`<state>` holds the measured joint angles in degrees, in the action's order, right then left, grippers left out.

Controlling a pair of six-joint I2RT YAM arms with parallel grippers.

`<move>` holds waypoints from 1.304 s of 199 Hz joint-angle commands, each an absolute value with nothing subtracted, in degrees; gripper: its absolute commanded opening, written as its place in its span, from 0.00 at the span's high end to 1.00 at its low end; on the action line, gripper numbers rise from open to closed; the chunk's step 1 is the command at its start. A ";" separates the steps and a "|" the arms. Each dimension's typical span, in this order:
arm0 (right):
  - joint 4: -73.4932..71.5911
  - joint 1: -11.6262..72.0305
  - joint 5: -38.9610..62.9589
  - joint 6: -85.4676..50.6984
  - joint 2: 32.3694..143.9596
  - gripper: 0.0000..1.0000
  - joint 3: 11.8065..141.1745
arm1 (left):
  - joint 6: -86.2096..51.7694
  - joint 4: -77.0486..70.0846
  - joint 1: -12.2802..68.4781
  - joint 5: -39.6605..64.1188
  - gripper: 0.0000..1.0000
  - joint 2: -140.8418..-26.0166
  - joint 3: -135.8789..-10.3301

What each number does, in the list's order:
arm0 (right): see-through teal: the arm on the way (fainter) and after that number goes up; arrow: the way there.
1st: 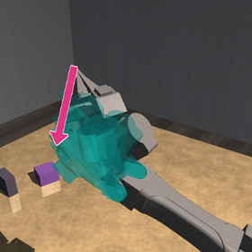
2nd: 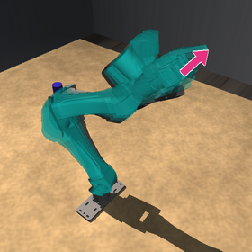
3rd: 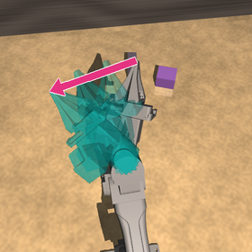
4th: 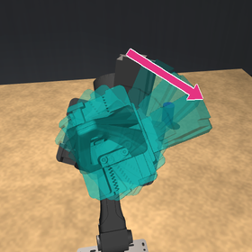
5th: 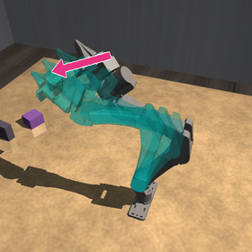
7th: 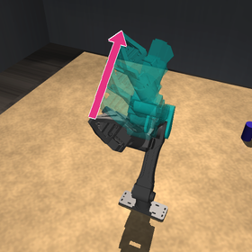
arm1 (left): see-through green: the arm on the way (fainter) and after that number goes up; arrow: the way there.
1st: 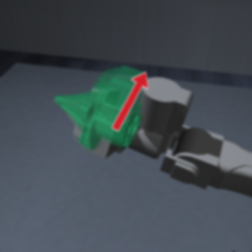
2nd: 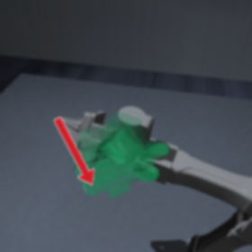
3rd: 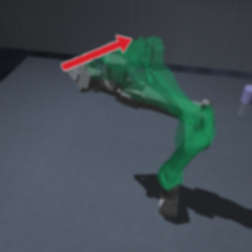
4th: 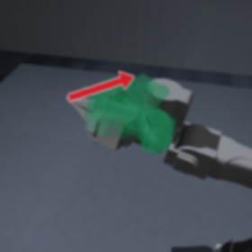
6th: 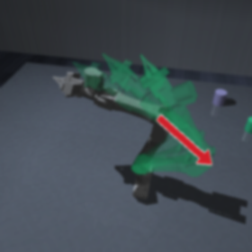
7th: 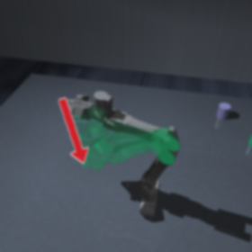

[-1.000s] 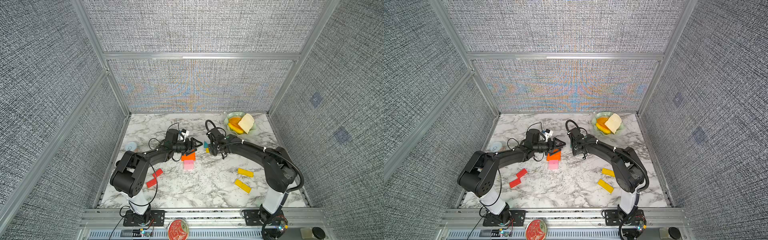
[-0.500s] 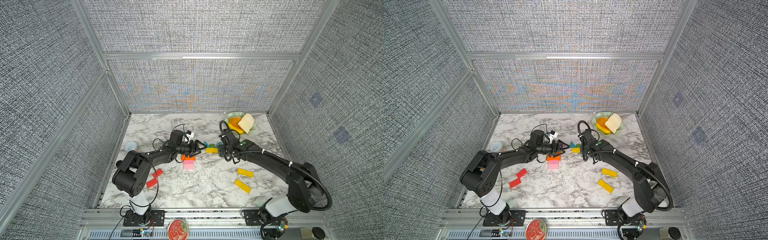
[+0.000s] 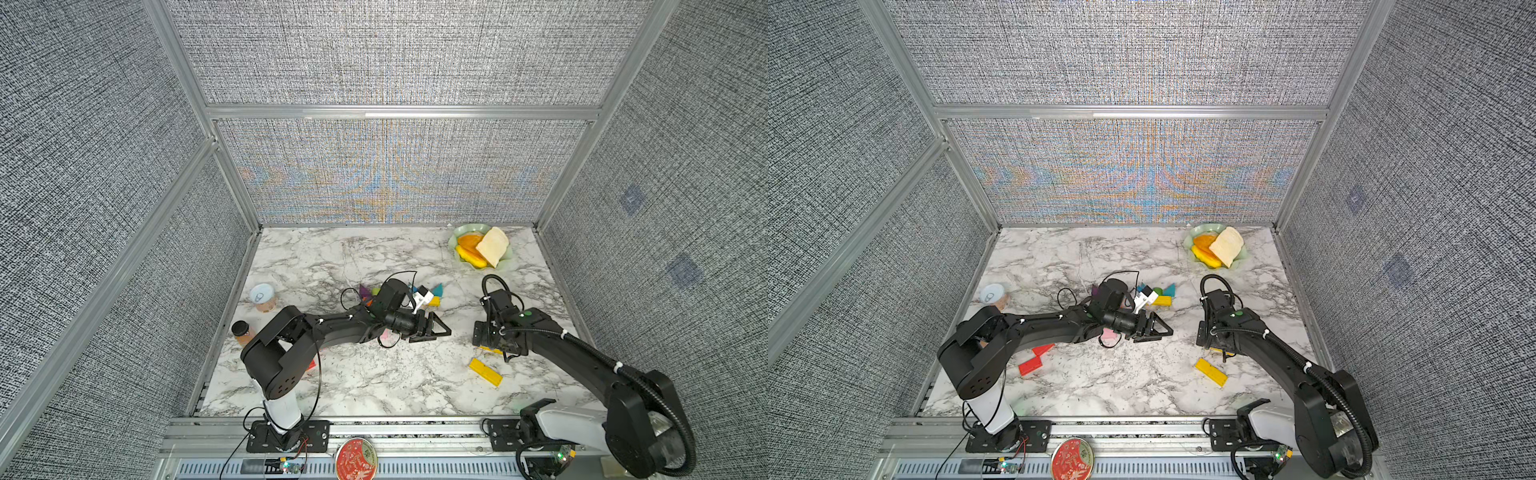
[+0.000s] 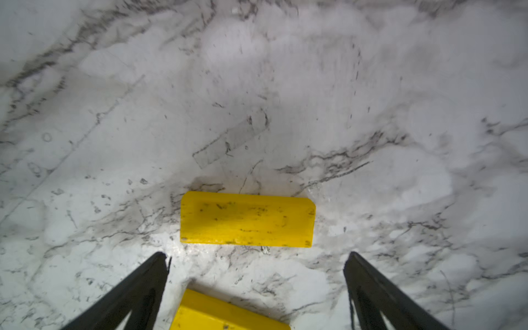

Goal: Assemble a carrot with building blocks
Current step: Pick up the building block from the center of the board.

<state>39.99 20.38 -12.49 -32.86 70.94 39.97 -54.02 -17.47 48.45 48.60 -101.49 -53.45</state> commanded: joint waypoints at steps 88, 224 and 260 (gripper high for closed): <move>34.19 14.68 -2.80 -32.58 76.91 0.01 37.97 | -52.64 -15.85 50.19 50.19 0.23 -103.89 -54.68; 33.62 18.84 -1.79 -32.88 77.56 0.06 42.71 | -50.71 -13.26 47.08 49.11 0.25 -101.01 -55.47; 30.88 26.53 -2.20 -35.29 83.50 0.07 48.24 | -50.01 -12.13 37.77 46.30 0.25 -95.85 -54.84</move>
<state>33.36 22.90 -2.11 -32.62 80.47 45.52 -51.40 -12.71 42.61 48.77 -98.89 -55.16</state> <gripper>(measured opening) 0.938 0.750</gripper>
